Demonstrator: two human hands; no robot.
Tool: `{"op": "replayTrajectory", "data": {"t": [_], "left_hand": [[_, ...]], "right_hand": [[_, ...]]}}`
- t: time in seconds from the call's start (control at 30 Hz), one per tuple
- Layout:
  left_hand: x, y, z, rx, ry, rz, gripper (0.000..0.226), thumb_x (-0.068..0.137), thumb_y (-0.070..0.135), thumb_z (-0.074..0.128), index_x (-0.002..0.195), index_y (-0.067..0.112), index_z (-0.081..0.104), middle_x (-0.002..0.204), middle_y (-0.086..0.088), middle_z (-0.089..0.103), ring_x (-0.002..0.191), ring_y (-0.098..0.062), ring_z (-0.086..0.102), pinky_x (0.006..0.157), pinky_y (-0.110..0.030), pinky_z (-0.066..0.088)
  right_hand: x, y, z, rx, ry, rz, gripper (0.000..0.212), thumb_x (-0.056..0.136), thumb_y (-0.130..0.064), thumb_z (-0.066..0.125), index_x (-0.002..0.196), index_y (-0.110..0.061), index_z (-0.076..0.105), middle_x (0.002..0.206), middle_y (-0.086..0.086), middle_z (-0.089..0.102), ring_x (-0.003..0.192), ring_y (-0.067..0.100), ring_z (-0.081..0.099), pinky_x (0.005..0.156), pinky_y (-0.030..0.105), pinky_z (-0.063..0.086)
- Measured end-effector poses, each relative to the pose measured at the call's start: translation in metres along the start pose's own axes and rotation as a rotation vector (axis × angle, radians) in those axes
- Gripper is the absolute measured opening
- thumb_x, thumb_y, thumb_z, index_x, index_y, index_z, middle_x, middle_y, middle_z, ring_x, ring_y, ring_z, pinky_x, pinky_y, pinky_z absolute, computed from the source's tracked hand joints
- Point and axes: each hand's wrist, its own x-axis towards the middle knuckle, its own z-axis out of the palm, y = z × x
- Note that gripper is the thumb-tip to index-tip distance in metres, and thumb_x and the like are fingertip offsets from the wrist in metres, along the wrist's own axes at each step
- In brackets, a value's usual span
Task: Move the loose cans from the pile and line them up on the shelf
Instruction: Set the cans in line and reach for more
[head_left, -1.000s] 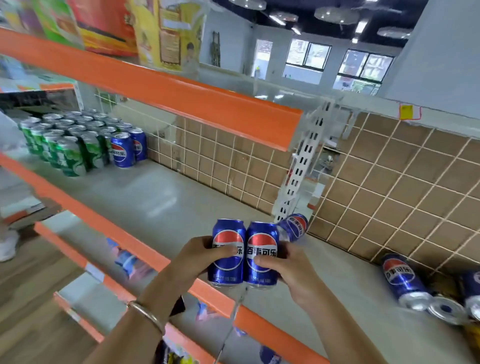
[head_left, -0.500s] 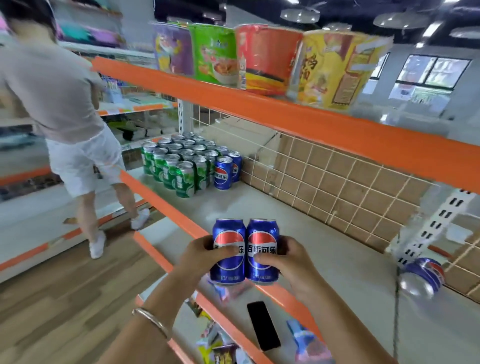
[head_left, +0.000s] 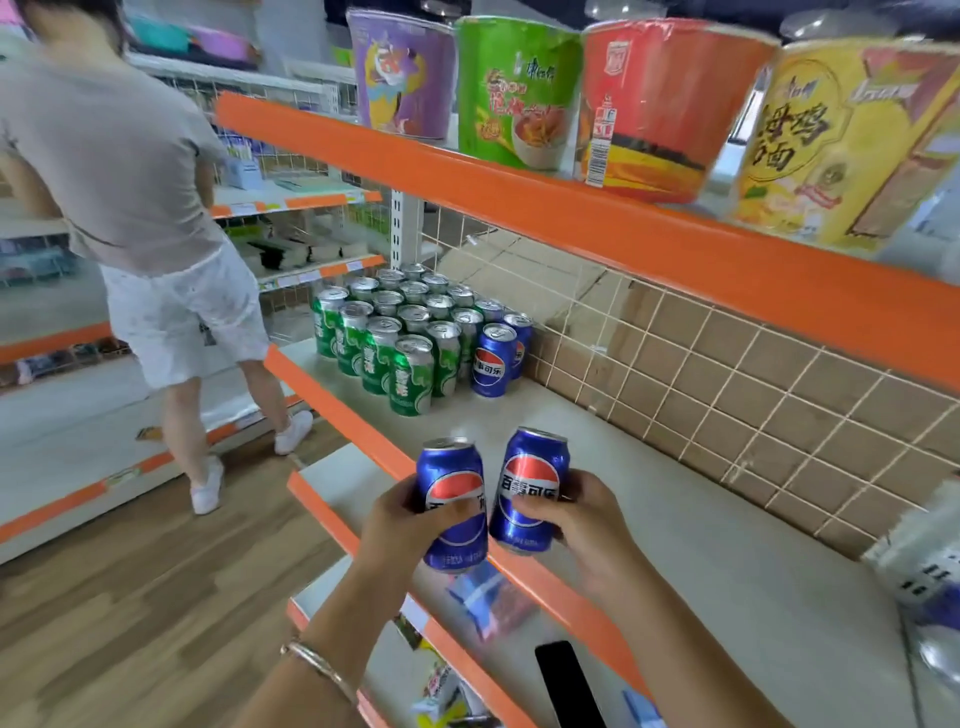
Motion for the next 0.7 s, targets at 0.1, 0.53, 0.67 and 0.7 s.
{"op": "replayTrajectory", "data": {"t": [0.1, 0.53, 0.67, 0.7], "left_hand": [[0.02, 0.005, 0.0, -0.029, -0.011, 0.01, 0.043, 0.058, 0.009, 0.086, 0.097, 0.009, 0.069, 0.086, -0.01, 0.074, 0.071, -0.016, 0.068, 0.059, -0.022, 0.052], [0.093, 0.018, -0.015, 0.104, 0.081, 0.181, 0.035, 0.048, 0.01, 0.088, 0.078, 0.017, 0.071, 0.056, 0.009, 0.064, 0.052, 0.0, 0.056, 0.05, -0.008, 0.042], [0.113, 0.013, -0.025, 0.245, 0.088, 0.201, 0.038, 0.039, 0.038, 0.086, 0.074, 0.04, 0.071, 0.074, 0.01, 0.055, 0.071, -0.009, 0.054, 0.066, -0.017, 0.044], [0.118, 0.012, -0.026, 0.274, 0.073, 0.207, 0.042, 0.034, 0.045, 0.081, 0.075, 0.043, 0.071, 0.076, 0.012, 0.055, 0.074, -0.011, 0.054, 0.071, -0.021, 0.046]], "right_hand": [[0.034, 0.002, 0.008, -0.008, 0.013, -0.004, 0.024, 0.067, 0.008, 0.075, 0.085, -0.007, 0.069, 0.085, 0.017, 0.072, 0.076, 0.026, 0.069, 0.075, 0.038, 0.055], [0.168, 0.023, 0.047, -0.08, 0.05, 0.001, 0.073, 0.04, -0.028, 0.089, 0.104, -0.005, 0.062, 0.096, 0.013, 0.072, 0.091, 0.03, 0.07, 0.079, 0.042, 0.057], [0.188, 0.025, 0.061, -0.089, 0.075, -0.051, 0.063, 0.05, -0.015, 0.089, 0.103, -0.006, 0.057, 0.096, 0.011, 0.07, 0.085, 0.022, 0.067, 0.076, 0.038, 0.054], [0.193, 0.025, 0.064, -0.105, 0.078, -0.086, 0.067, 0.046, -0.017, 0.089, 0.104, -0.006, 0.055, 0.095, 0.009, 0.069, 0.082, 0.018, 0.066, 0.072, 0.034, 0.053]]}}
